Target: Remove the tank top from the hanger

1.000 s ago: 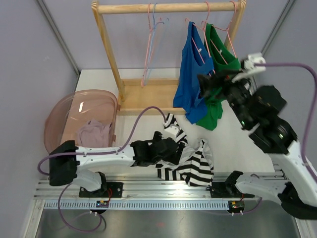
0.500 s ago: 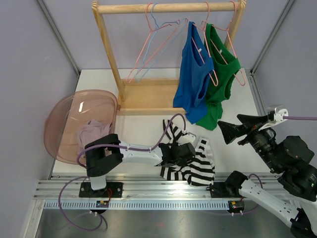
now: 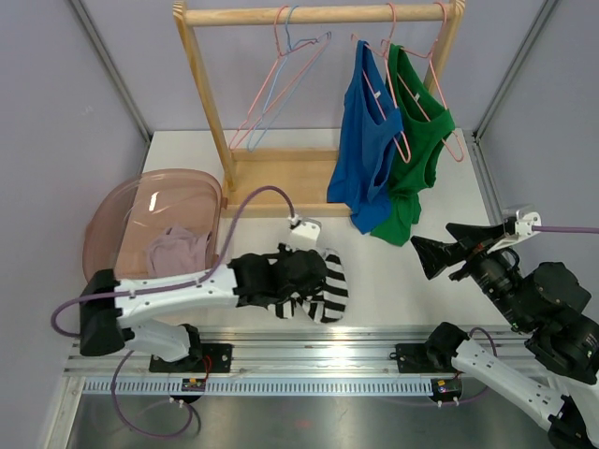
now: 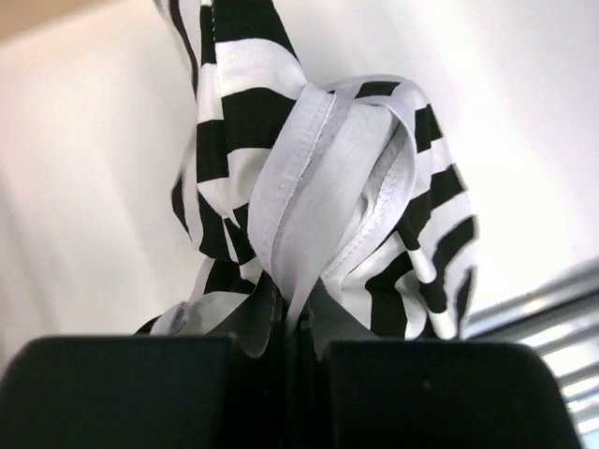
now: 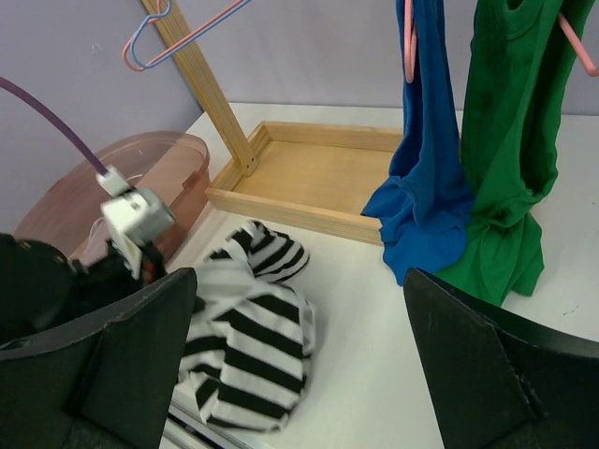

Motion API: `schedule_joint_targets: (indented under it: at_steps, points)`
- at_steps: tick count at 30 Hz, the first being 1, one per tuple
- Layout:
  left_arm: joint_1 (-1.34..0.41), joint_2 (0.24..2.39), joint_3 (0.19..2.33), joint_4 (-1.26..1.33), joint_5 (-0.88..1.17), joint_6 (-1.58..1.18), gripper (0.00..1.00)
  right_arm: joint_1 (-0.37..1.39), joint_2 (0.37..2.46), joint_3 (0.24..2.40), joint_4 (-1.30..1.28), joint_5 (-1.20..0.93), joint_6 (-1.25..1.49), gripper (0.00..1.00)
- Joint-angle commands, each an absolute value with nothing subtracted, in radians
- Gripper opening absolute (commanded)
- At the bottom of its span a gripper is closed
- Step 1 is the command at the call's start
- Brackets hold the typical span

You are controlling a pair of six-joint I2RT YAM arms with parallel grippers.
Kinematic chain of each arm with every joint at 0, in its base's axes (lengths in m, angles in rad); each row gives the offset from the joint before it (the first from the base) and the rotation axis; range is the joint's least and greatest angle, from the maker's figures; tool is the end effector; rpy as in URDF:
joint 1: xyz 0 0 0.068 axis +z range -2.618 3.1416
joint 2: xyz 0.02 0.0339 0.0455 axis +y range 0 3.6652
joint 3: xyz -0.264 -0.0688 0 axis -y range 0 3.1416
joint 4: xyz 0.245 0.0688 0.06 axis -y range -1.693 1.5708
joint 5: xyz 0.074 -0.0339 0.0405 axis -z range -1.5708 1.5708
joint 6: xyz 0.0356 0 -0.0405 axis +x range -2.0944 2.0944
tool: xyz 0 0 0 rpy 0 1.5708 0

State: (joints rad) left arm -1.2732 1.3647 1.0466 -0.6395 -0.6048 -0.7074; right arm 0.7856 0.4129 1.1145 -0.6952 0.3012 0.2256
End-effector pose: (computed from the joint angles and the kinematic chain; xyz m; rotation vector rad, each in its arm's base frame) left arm 0.1005 -0.2588 0.2678 0.4252 2.2791 -0.2160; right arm 0.0319 0.0170 0.4241 -0.2039 1.5790 0.5582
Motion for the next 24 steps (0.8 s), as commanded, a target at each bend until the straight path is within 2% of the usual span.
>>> schedule_joint_targets:
  at_steps: [1,5,10,13,17,22,23,24]
  points:
    - [-1.230,1.241,1.117,-0.816,-0.793,-0.729,0.00,0.792,0.399,1.121,-0.690,0.298,0.232,1.00]
    - [-1.107,1.099,1.195,-0.992,-0.860,-0.729,0.00,0.792,0.403,1.137,-0.693,0.302,0.227,0.99]
    - [-0.884,0.960,1.242,-1.040,-0.848,-0.651,0.00,0.792,0.416,1.143,-0.681,0.310,0.221,0.99]
    - [-0.708,0.907,1.259,-1.045,-0.845,-0.597,0.00,0.792,0.423,1.135,-0.667,0.324,0.230,1.00]
    - [-0.379,0.893,1.237,-0.982,-0.798,-0.503,0.00,0.792,0.446,1.126,-0.634,0.360,0.248,0.99]
    - [-0.010,0.934,1.140,-0.859,-0.568,-0.466,0.00,0.792,0.501,1.111,-0.568,0.344,0.281,1.00]
    - [0.033,0.963,1.108,-0.830,-0.528,-0.465,0.17,0.793,0.532,1.112,-0.560,0.325,0.287,1.00]
    - [0.066,0.979,1.103,-0.819,-0.427,-0.457,0.40,0.792,0.547,1.115,-0.551,0.318,0.297,0.99]
